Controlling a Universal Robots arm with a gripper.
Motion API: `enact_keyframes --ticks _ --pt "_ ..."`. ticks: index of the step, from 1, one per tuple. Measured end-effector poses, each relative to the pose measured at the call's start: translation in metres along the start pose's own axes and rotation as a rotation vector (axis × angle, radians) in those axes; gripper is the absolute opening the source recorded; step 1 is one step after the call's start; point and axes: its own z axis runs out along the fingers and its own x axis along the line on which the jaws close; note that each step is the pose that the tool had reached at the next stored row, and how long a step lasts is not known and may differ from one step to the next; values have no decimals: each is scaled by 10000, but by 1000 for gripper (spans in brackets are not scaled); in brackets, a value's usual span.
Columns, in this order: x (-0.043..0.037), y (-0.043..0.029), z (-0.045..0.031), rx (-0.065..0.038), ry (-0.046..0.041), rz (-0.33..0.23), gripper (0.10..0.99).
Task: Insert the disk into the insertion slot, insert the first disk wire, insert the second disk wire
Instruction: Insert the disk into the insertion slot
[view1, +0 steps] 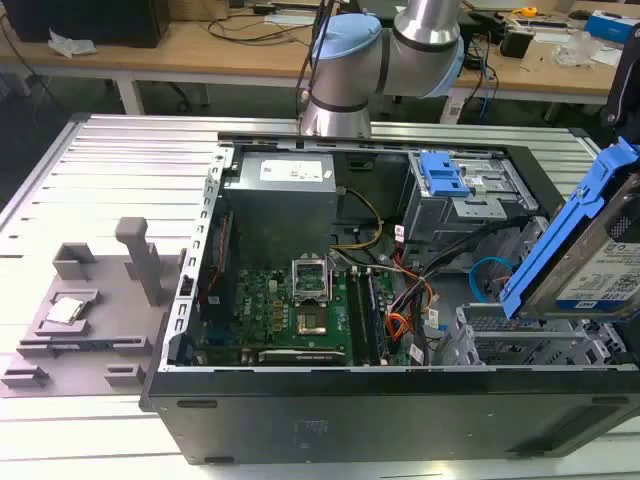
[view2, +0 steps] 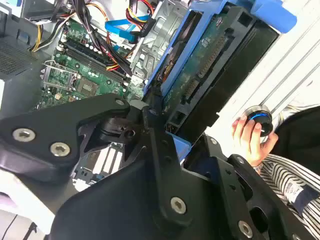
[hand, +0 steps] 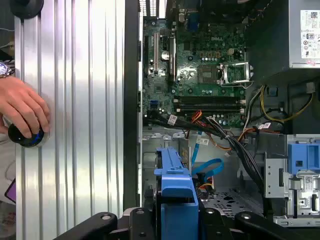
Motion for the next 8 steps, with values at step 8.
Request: enact_keyframes --ticks 8 --pt "-1 -4 177 -2 1 0 365"
